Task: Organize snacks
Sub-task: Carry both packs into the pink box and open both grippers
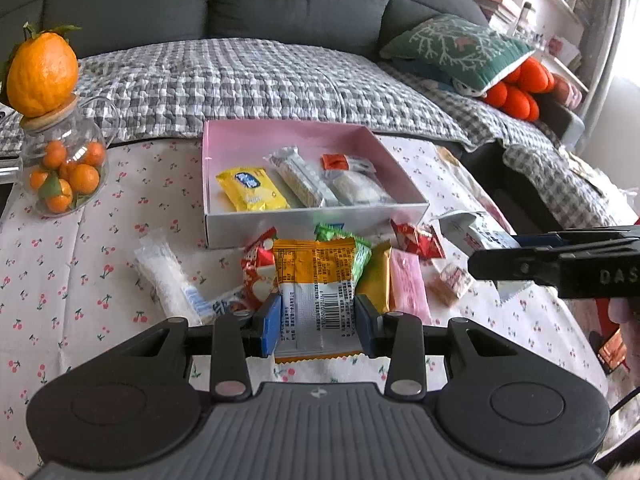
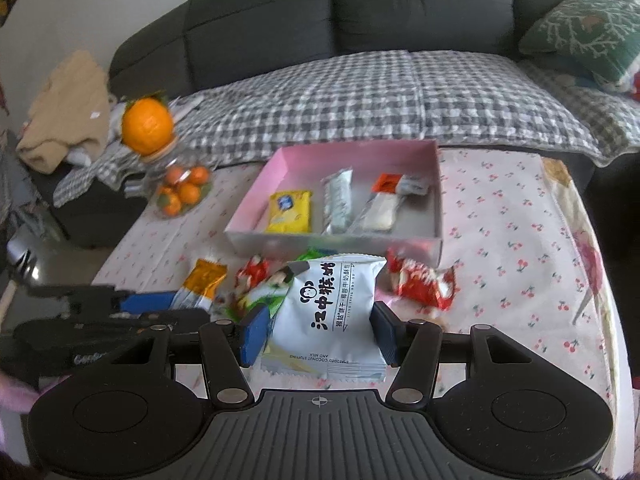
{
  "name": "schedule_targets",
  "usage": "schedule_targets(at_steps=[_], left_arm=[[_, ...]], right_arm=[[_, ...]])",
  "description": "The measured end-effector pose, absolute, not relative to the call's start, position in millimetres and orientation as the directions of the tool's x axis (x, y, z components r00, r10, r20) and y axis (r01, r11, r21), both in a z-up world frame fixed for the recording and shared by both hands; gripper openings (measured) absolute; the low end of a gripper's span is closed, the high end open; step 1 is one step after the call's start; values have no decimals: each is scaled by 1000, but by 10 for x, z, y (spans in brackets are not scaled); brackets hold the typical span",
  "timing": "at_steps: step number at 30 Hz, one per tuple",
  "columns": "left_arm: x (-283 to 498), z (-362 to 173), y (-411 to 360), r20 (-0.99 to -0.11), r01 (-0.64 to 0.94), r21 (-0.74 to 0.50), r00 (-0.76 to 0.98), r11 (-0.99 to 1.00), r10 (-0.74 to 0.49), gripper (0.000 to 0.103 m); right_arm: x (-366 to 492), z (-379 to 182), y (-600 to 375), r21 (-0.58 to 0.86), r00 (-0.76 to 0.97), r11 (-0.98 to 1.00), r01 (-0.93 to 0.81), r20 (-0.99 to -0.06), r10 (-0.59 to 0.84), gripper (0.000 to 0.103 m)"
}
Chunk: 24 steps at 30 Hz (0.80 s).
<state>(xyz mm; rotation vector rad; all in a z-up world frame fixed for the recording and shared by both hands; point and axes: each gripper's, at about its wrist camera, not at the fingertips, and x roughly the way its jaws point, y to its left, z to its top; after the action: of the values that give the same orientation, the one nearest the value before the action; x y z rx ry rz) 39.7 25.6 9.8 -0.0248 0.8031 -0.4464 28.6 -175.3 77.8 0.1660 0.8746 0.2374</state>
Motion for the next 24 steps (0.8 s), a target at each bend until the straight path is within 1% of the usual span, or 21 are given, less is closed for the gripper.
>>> schedule_targets(at_steps=[6, 11, 24], left_arm=[[568, 134, 198, -683, 356, -194, 620, 914, -386, 36], [808, 141, 139, -679, 334, -178, 639, 926, -361, 36], [1577, -55, -128, -708, 295, -51, 663, 954, -243, 36]], right_arm=[[563, 786, -1885, 266, 653, 960, -84, -713, 254, 55], [843, 659, -1952, 284, 646, 958, -46, -722, 246, 55], [1564, 363, -2014, 366, 667, 930, 42, -703, 246, 56]])
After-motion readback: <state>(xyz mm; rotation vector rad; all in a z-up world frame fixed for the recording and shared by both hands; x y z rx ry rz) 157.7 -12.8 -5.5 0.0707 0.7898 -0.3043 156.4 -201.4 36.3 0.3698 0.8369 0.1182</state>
